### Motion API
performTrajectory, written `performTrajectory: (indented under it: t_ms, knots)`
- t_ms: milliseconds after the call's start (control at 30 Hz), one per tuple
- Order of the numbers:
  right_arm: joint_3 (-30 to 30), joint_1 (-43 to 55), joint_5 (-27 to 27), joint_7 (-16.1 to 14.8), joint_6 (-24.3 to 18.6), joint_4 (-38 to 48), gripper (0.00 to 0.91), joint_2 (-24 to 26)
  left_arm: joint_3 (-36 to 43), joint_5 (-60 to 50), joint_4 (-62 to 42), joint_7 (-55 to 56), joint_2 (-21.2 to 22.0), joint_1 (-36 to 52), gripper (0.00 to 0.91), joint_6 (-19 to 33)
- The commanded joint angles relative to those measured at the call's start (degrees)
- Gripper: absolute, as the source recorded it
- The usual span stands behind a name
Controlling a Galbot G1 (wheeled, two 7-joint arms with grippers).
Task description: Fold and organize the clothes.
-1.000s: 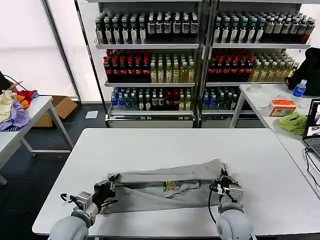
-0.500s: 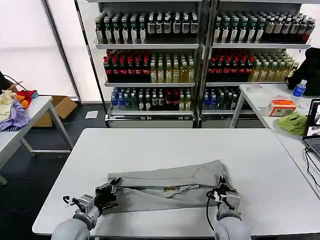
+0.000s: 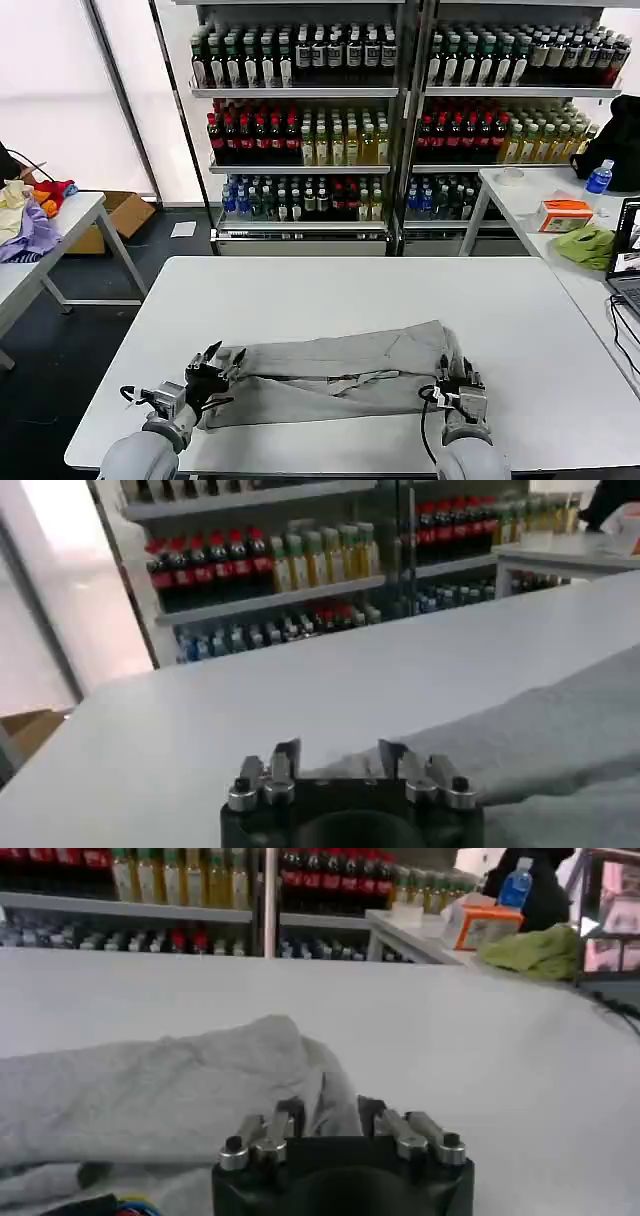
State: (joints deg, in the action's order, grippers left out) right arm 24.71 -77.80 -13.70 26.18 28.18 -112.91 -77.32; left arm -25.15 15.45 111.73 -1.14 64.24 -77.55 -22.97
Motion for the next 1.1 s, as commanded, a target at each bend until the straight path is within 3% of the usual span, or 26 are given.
performTrajectory:
  t_ms: [33,300,700,733,767,800,833,867,900,1100]
  knots:
    - [3.0,-1.9,-1.1,0.5,0.1,-8.0,0.907,1.1,-3.1,-0.4,2.8,2.0,3.9,-2.5,0.907,-1.2]
    - [1.2,-2.9,-1.1,0.4,-1.0,-9.5,0.907,1.0,-3.0,0.0,1.7,2.8,10.4,-5.5,0.907,-1.4]
    - [1.0,-3.1,-1.7,0.4,-1.1,-10.8,0.907,1.7,-3.0,0.1,-0.3,2.7,12.5,-7.0,0.907,-1.7]
    - [0.9,-3.1,-1.7,0.4,-1.1,-10.9,0.907,1.7,-3.0,0.1,-0.5,2.6,12.6,-7.0,0.877,-1.7]
    - [0.9,-3.1,-1.7,0.4,-1.1,-11.0,0.907,1.7,-3.0,0.2,-0.6,2.5,12.7,-6.9,0.776,-1.6]
    - [0.9,-3.0,-1.7,0.4,-1.1,-11.1,0.907,1.6,-3.0,0.3,-0.8,2.4,12.7,-6.9,0.564,-1.6]
    - [0.9,-3.0,-1.7,0.4,-1.1,-11.1,0.907,1.6,-3.0,0.4,-1.0,2.3,12.8,-6.9,0.433,-1.6]
    - [1.0,-2.9,-1.7,0.4,-1.1,-11.1,0.907,1.7,-3.0,0.4,-1.1,2.2,12.8,-6.8,0.141,-1.6]
    - [1.0,-2.9,-1.8,0.4,-1.1,-11.1,0.907,1.7,-3.1,0.6,-1.4,2.0,12.9,-6.8,0.030,-1.5]
    - [1.3,-2.7,-1.9,0.4,-1.2,-10.9,0.907,1.8,-3.3,0.9,-1.9,0.9,13.0,-7.1,0.010,-0.6]
